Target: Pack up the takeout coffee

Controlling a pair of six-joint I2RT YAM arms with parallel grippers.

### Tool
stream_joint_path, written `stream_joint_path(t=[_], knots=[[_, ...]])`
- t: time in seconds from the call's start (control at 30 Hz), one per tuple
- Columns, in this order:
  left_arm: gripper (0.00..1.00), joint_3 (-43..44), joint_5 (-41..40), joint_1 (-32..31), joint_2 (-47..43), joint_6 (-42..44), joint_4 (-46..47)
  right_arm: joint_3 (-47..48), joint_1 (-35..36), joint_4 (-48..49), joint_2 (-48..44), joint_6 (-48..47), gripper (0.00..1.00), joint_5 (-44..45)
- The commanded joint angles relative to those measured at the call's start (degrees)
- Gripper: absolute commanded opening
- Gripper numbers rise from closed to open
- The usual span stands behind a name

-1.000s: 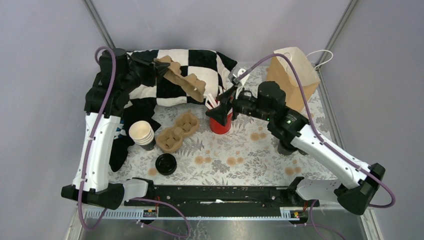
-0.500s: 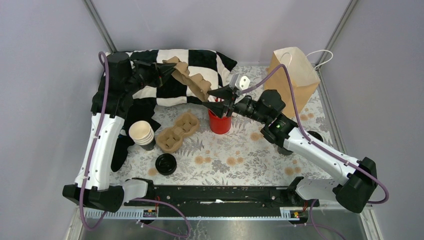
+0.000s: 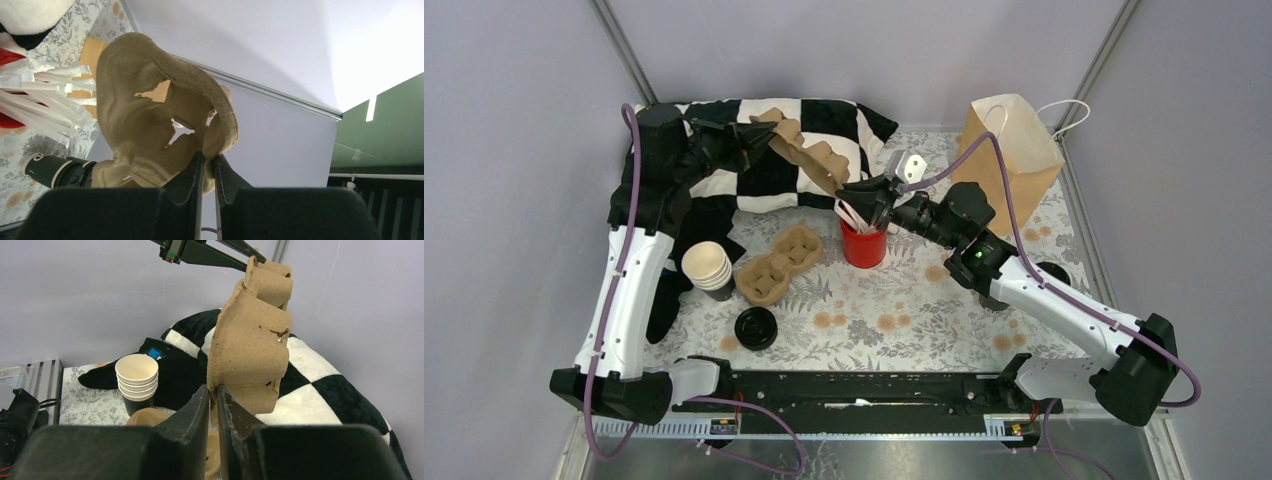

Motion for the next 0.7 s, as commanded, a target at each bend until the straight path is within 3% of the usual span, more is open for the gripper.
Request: stream_joint_path(t=[0.0, 0.1, 0.17, 0.3, 0.37, 0.43, 0.53, 0.67], knots=[[0.0, -0.73, 3.42, 0.05, -1.48, -3.19, 4.59, 2.51, 0.27, 2.96, 0.31, 0.69, 0.14, 2.29], [0.0, -1.03, 3.88, 0.05, -1.17, -2.57, 5.8, 3.83, 0.25, 1.3, 0.34, 4.16, 0.0, 7.01], [0.02, -1.32, 4.07, 0.18, -1.07, -0.41, 6.84, 7.13, 0.25, -4.18, -0.06, 6.43, 0.0, 11.9], [0.57, -0.46, 2.85, 0.4, -0.8, 11.85, 9.26, 13.34, 0.25, -17.6, -4.61, 6.87, 0.0, 29.72], [0.8, 2.67, 2.17, 0.4, 0.62, 20.15, 7.06, 17.47, 0.21, -25.04, -6.65, 6.92, 0.0, 42.7], [0.94, 5.13, 2.58, -0.55, 2.58, 27.69, 5.78, 22.58, 0.24, -33.27, -7.7, 3.94, 0.0, 50.81], [0.98, 7.0, 0.61, -6.0, 5.27, 35.47, 4.58, 28.4, 0.25, -40.92, -9.73, -0.68, 0.0, 58.37], [0.98, 11.7, -8.52, -20.58, 10.87, 41.87, 4.69, 36.25, 0.2, -47.26, -11.77, -5.43, 0.0, 68.81]])
